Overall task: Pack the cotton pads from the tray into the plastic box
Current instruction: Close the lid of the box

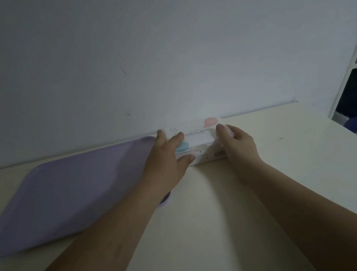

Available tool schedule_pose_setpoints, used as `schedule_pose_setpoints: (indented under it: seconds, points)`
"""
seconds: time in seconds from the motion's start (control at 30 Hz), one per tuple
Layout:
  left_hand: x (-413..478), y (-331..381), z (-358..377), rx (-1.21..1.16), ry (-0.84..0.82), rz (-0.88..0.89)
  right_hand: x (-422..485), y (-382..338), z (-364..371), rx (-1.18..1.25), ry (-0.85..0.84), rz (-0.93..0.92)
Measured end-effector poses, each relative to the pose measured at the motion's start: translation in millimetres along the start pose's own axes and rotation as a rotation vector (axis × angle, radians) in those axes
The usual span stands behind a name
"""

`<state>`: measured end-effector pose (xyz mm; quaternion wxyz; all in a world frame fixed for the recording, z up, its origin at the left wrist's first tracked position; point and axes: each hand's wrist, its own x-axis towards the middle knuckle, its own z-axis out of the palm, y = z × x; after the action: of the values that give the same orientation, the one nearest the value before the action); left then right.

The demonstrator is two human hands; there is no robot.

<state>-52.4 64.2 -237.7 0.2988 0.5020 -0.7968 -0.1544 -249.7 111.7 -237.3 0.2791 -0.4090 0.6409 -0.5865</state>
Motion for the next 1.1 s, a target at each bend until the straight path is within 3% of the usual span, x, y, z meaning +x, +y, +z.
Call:
schedule_pose_setpoints:
  seconds: [0.27,0.47,0.7,1.1]
  points:
    - [6.5,-4.3,1.0,0.143,-0.004,0.057,2.5,-3.2,0.8,-0.030,-0.029,-0.004]
    - [-0.8,3.4,-14.3,0.162,-0.137,0.038,-6.2,-6.8,-2.8,-0.016,0.016,0.035]
    - [-38.7,-10.9,-32.0,0.447,-0.263,-0.156,-23.5,-6.4,-1.0,0.014,0.120,0.090]
    - [-58.4,-6.2,-33.3,0.438,-0.316,-0.088,-61.5,-23.2,17.5,0.015,0.127,0.105]
